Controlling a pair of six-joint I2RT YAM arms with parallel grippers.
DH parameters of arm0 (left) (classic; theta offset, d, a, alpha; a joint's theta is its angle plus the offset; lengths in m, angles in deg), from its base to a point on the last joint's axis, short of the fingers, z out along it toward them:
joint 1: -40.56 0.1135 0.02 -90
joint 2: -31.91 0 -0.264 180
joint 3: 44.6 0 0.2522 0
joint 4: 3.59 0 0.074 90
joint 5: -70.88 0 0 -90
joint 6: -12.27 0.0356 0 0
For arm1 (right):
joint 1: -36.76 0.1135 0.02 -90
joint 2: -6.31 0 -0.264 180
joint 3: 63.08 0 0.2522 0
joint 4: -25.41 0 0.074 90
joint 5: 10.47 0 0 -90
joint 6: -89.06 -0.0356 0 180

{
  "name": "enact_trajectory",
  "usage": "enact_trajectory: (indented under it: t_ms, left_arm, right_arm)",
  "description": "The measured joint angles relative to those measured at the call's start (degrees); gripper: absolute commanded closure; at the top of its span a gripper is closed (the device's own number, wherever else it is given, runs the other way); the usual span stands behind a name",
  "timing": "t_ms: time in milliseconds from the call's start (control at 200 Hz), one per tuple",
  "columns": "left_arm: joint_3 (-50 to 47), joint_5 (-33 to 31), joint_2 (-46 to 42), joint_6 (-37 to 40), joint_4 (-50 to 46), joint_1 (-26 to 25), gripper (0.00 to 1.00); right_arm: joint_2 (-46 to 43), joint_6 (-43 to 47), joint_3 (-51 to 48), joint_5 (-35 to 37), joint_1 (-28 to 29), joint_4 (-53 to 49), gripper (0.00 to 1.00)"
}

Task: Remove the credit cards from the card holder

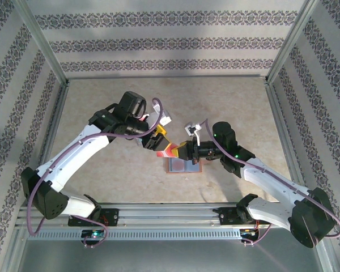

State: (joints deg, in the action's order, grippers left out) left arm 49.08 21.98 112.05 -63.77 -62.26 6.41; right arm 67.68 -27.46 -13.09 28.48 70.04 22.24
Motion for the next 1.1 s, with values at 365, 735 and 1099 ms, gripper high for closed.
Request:
enact_trajectory:
  t_ms: [365, 735, 1099]
  left_arm:
    - [0.2, 1.4, 2.8, 4.2, -3.9, 0.0, 0.6]
    - [0.2, 5.0, 3.2, 7.0, -4.9, -0.3, 0.72]
    - [0.2, 6.6, 4.0, 9.1, -6.2, -0.3, 0.97]
  right_arm:
    - [0.1, 1.5, 0.8, -1.6, 0.4, -2.4, 1.0]
    - [1.0, 2.5, 1.6, -2.4, 0.7, -2.7, 1.0]
    - [2.2, 3.0, 1.6, -2.4, 0.7, -3.5, 0.98]
